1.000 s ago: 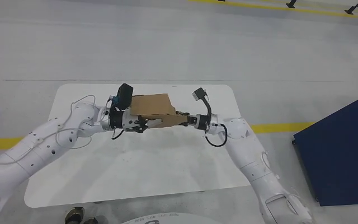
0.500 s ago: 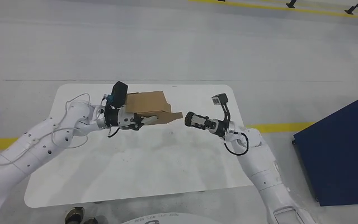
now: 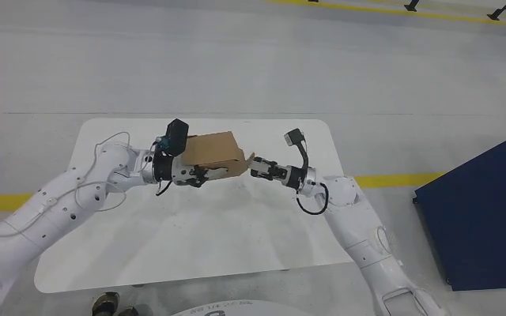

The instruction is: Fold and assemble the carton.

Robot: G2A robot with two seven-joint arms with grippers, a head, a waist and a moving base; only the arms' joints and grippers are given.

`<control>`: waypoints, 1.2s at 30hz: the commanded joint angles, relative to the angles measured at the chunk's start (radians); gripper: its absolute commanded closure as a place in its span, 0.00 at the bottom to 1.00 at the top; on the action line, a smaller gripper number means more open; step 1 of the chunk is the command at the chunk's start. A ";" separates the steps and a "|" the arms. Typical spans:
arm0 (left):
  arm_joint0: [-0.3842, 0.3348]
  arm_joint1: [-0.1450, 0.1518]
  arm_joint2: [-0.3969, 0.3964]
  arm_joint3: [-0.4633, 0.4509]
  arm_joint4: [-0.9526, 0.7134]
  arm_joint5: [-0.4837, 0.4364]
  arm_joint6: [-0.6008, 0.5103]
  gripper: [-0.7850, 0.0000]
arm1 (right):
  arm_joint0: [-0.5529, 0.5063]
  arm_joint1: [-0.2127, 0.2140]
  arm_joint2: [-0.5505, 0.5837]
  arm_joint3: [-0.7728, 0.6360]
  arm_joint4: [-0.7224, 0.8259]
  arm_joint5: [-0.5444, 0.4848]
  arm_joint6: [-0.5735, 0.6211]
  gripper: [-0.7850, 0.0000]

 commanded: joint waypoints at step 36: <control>-0.056 0.016 0.106 -0.026 -0.033 0.000 -0.036 1.00 | 0.082 -0.010 -0.090 0.029 -0.062 0.053 -0.013 0.00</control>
